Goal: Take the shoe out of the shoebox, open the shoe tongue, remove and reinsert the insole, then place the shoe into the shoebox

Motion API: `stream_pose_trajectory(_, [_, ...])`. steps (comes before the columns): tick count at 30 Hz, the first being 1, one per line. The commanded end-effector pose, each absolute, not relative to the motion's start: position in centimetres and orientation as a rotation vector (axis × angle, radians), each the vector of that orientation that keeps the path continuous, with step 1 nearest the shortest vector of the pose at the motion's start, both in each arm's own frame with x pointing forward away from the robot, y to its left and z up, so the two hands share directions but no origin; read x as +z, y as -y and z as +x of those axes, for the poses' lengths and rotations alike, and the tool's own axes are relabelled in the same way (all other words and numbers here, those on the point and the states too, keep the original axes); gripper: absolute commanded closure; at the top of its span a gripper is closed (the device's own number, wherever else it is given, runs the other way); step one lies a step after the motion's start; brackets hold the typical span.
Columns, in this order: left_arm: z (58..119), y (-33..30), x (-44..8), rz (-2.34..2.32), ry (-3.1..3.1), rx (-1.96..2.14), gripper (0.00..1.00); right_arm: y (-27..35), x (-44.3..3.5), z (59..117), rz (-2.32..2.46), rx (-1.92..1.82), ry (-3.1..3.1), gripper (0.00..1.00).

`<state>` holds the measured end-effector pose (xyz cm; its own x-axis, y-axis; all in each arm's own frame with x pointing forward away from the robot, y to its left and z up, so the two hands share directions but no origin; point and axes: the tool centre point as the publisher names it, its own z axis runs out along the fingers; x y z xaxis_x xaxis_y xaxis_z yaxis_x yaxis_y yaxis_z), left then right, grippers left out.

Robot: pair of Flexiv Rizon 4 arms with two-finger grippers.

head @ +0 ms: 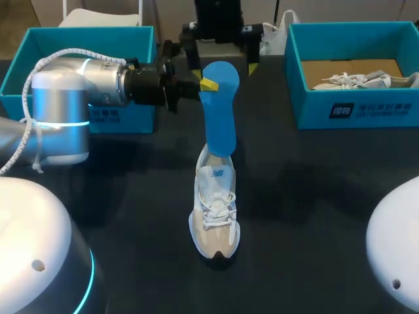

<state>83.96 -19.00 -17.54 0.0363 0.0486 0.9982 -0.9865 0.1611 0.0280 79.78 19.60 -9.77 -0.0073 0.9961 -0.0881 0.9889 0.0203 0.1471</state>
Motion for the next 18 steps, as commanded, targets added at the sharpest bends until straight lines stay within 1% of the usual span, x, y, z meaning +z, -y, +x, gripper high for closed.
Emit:
stream_pose_trajectory(1, [84.0,19.1,-17.5,1.07,1.223,1.09,1.0,-18.8,-9.9,79.8,2.13,0.15,-2.137,0.0])
stream_pose_trajectory(9, [84.0,19.1,-17.5,1.07,1.223,1.09,1.0,-17.5,-9.8,79.8,2.161,0.23,-2.192,0.0])
stream_pose_trajectory(18, [84.0,19.1,-17.5,1.07,1.223,1.09,1.0,-15.5,-10.0,79.5,2.289,0.588,-2.241,0.0])
